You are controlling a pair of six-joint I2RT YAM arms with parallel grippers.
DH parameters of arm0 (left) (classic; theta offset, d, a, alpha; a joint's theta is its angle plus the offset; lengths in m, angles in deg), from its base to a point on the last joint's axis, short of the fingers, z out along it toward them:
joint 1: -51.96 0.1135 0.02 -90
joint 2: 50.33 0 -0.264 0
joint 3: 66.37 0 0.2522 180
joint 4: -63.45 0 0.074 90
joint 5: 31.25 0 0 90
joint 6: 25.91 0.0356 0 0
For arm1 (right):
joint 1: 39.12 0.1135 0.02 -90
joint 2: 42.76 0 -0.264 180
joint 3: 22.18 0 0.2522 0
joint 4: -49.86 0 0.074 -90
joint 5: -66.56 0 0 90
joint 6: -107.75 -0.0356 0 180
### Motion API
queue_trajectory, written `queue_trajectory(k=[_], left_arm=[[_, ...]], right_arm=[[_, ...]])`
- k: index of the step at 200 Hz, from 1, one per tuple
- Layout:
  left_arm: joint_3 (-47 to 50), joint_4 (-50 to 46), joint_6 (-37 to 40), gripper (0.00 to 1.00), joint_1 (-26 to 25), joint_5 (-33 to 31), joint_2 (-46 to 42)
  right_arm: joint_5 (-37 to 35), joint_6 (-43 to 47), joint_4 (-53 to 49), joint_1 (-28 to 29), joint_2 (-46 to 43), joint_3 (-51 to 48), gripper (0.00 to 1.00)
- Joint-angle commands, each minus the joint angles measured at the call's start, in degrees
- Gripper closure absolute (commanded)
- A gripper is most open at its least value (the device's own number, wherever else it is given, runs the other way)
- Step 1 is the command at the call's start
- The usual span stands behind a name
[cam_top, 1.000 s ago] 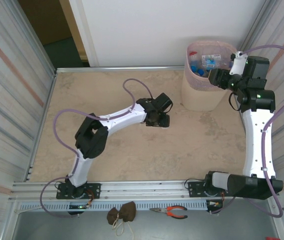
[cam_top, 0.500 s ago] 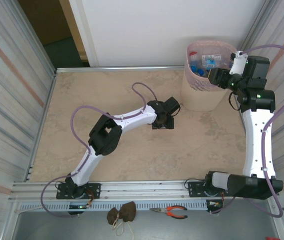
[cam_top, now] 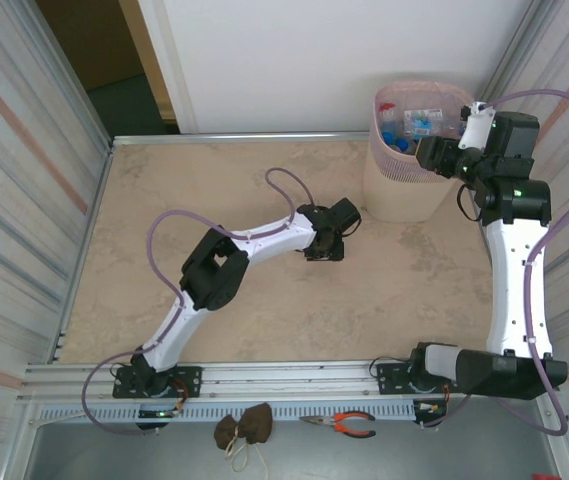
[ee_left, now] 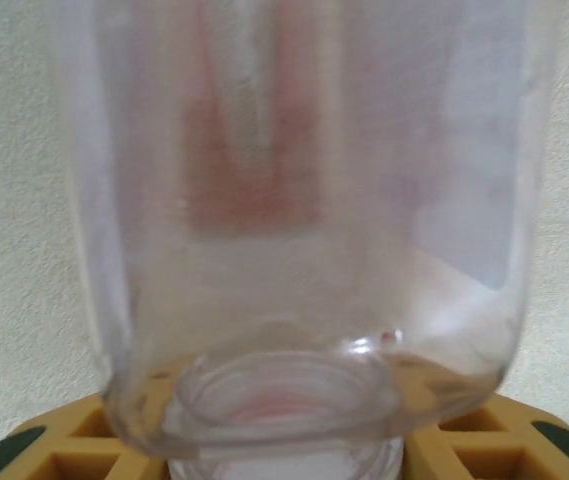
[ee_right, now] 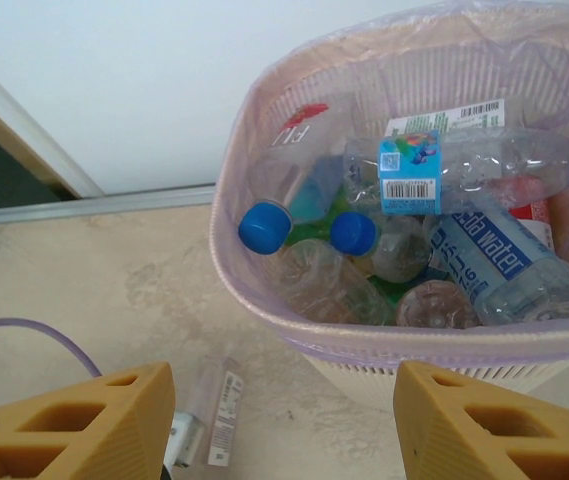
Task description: Put the plastic bottles in the bin
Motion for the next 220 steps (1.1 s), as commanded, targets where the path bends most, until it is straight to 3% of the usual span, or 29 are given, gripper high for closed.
queue_trajectory(k=[1, 63, 120, 184, 220], left_arm=[[2.35, -0.21, 0.48, 0.61, -0.01, -3.05, -4.57], [15.21, 12.87, 10.52, 0.65, -0.07, -5.26, -20.02], [28.81, 29.84, 23.96, 0.71, -0.07, 1.18, -36.58], [36.0, 41.87, 34.52, 0.79, -0.03, 12.16, -49.24], [34.1, 41.79, 37.73, 0.78, -0.05, 15.92, -51.34]], right_arm=[[1.45, -1.26, 0.51, 0.57, -2.05, 0.35, 0.42], [9.42, -4.95, 5.09, 1.3, -5.68, -4.39, 0.41], [17.05, -11.81, 14.65, 3.82, -11.42, -11.78, 0.39], [13.34, -17.39, 21.33, 13.35, -16.38, -16.4, 0.34], [12.04, -18.05, 22.57, 18.8, -14.79, -16.1, 0.23]])
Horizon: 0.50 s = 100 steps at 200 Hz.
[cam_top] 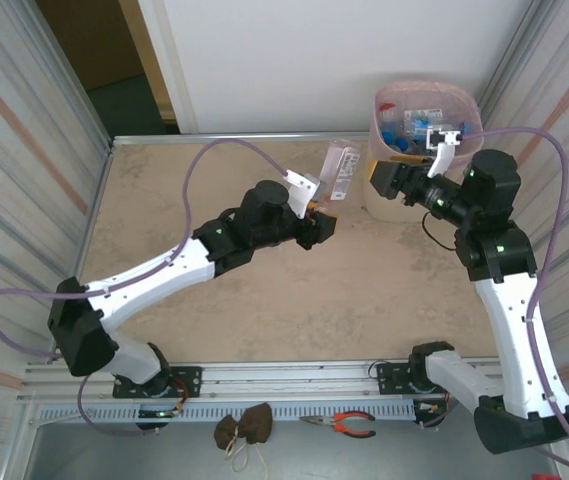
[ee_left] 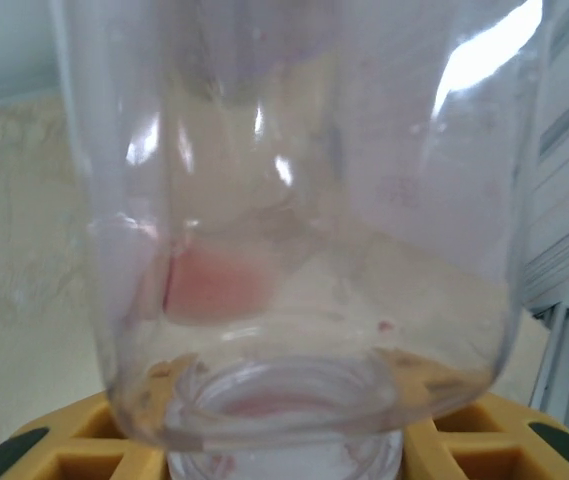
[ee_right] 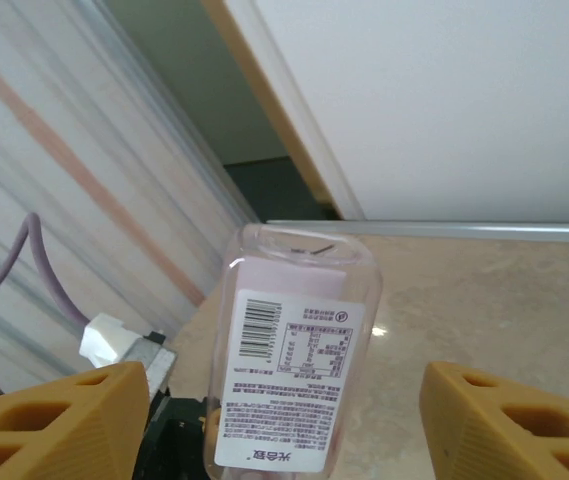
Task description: Put the plastic bottles in the bin
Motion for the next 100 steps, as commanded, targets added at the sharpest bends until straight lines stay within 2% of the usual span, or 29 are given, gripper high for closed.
queue_trajectory(k=[1, 57, 100], left_arm=[[-1.43, 3.12, 4.86, 0.78, -0.02, 4.6, -2.43], [-2.97, 2.34, 5.01, 0.79, 0.01, 5.87, -2.71], [-2.97, 2.82, 4.69, 0.79, -0.03, 6.3, -2.36]], right_arm=[[-1.48, -1.79, 2.72, 2.84, 0.79, -0.05, 0.23], [-1.57, -3.95, 4.06, 7.21, 5.06, 1.39, 0.09], [-3.39, -4.63, 4.01, 10.13, 7.5, 1.9, 0.08]])
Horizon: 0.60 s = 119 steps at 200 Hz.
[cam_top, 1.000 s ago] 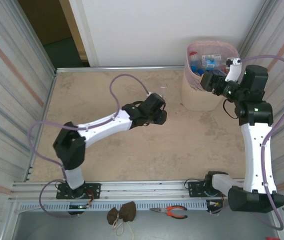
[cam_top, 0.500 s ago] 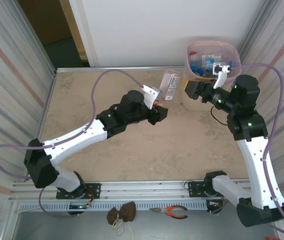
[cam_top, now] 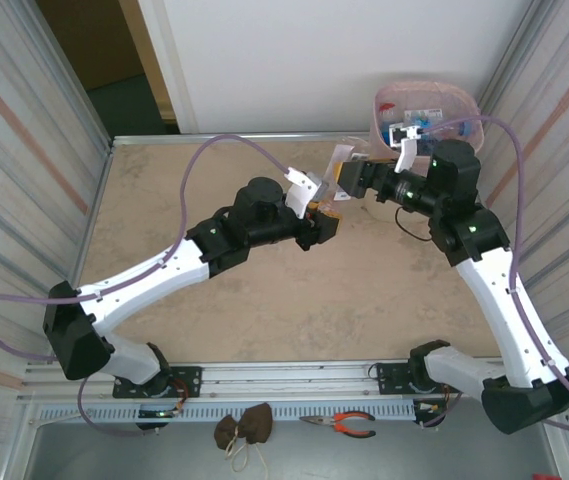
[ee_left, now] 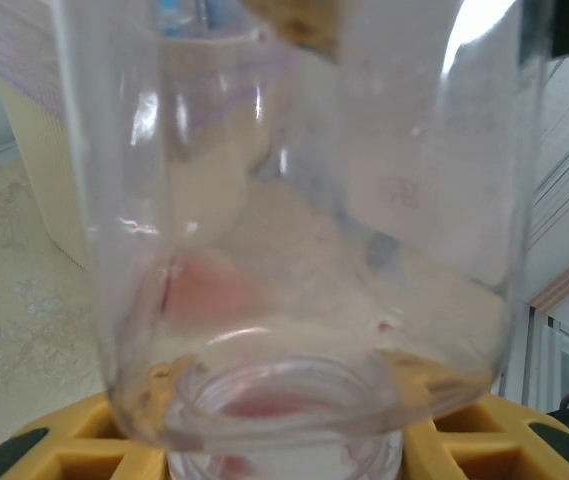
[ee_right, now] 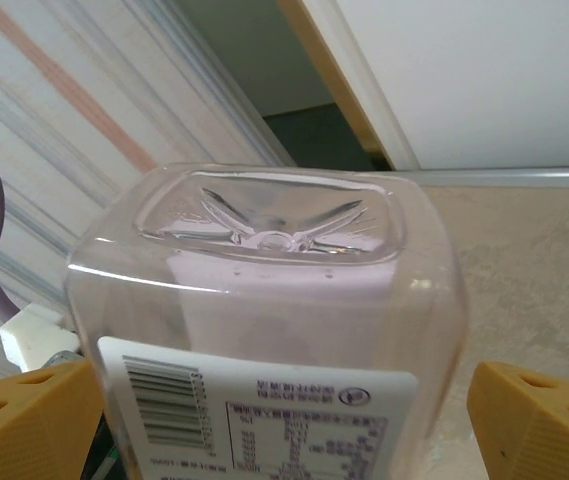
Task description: Put the plastic bottles in the bin
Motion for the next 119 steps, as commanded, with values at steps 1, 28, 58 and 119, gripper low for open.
queue_trajectory(k=[1, 28, 58, 119], left_arm=[[-2.18, 1.79, 1.09, 0.79, -0.01, 1.31, -1.08], [-2.09, 1.72, 1.24, 0.79, -0.03, 0.82, -1.3], [-1.94, 1.65, 1.33, 0.78, -0.03, 0.2, -1.4], [-1.9, 1.89, 1.22, 0.75, -0.01, 0.11, -1.47]], right_arm=[[-1.76, -1.12, 1.71, 1.29, 0.83, 1.95, 0.08], [-2.87, -1.15, 0.77, 1.97, 1.89, 2.4, 0.1], [-3.27, -1.35, 0.65, 2.41, 2.09, 2.55, 0.16], [-3.2, -2.28, 0.71, 2.81, 2.55, 3.43, 0.3]])
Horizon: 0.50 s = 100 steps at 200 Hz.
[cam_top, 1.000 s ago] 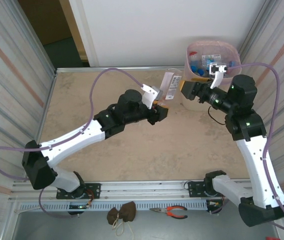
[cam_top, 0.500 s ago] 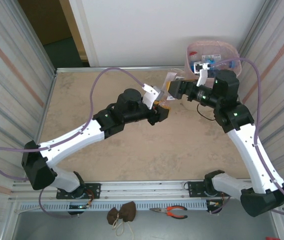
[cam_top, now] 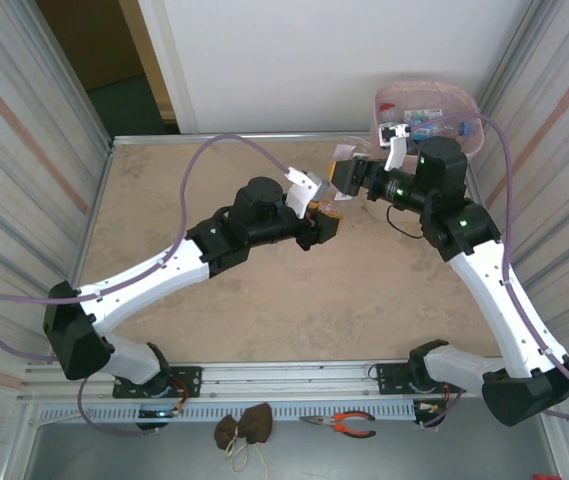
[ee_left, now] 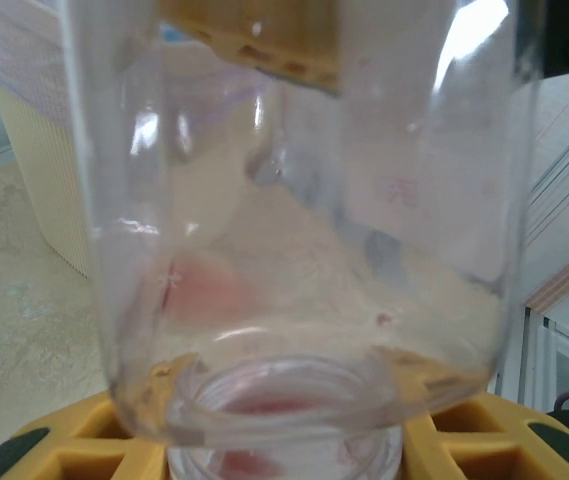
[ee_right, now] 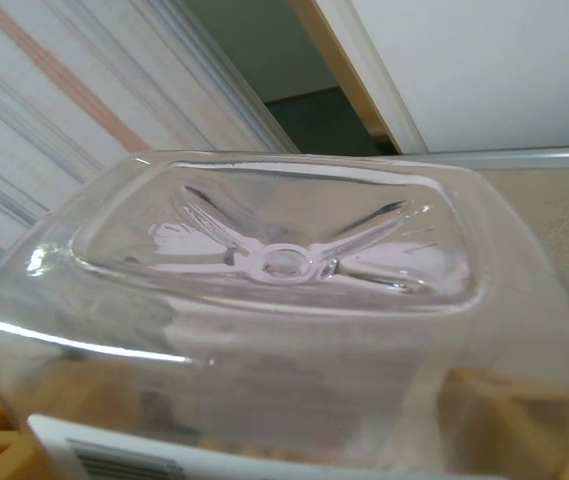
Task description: Put the plastic bottles in the bin
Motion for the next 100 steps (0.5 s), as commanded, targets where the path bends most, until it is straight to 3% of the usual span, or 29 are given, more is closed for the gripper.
queue_trajectory(k=[1, 25, 75, 100], left_arm=[[-1.86, 1.6, 1.21, 0.74, 0.0, -0.24, -1.48], [-1.42, 2.07, 1.22, 0.7, -0.06, -0.63, -2.08], [1.17, 3.97, 1.53, 0.41, -0.03, -1.8, -5.42], [2.84, 4.27, 1.83, 0.34, -0.01, -2.85, -7.64]], right_arm=[[-1.16, -0.86, 0.72, 0.39, 0.35, 2.45, 0.3], [-1.33, -1.15, 0.8, 0.49, 0.38, 2.93, 0.35], [-4.27, -0.65, 1.17, 0.32, 0.33, 4.75, 0.37], [-6.22, 0.07, 1.26, -1.61, 1.82, 7.4, 0.39]])
